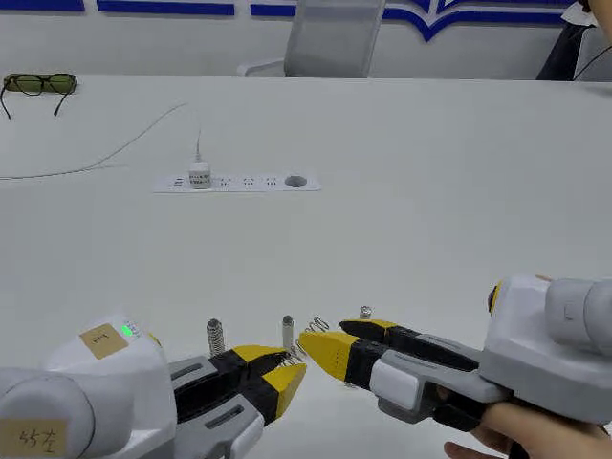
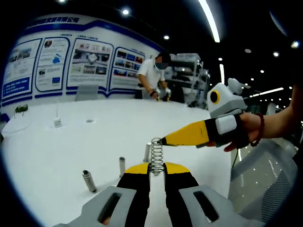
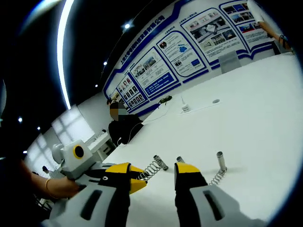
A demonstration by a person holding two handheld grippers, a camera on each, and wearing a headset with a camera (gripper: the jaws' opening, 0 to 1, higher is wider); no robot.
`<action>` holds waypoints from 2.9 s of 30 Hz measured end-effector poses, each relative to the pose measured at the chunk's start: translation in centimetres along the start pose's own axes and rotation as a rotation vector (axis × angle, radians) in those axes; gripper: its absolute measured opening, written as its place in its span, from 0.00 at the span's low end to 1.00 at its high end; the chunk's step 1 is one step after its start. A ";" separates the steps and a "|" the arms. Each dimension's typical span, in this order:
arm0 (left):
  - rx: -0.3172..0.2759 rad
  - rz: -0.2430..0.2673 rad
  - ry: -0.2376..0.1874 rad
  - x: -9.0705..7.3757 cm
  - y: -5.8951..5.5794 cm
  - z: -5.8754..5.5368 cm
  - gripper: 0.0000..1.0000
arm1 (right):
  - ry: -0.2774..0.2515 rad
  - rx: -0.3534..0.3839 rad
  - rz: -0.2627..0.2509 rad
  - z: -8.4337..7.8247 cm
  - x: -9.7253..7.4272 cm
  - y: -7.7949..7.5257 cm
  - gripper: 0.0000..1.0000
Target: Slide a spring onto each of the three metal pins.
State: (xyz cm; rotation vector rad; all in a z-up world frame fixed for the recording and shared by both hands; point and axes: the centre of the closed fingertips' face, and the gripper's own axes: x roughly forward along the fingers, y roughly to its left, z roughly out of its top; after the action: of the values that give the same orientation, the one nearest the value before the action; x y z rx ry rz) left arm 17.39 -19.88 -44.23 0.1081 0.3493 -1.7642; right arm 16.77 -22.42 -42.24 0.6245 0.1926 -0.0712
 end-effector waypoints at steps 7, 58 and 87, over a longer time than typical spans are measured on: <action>-0.002 -0.016 -0.038 -0.2 -0.5 0.5 0.10 | -0.013 0.066 0.014 0.1 0.3 0.3 0.27; 0.162 0.031 0.038 -0.5 -0.2 -0.3 0.24 | 0.002 -0.138 0.021 1.2 1.8 1.0 0.11; 0.099 0.070 0.103 -0.6 0.8 -2.4 0.45 | 0.075 -0.488 -0.055 1.9 5.9 -1.9 0.12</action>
State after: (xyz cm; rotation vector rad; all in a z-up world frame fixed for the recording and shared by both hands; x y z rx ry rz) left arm 17.99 -18.74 -46.50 0.2793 0.3285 -1.7102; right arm 22.64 -25.15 -43.06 0.1358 0.2885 -0.0506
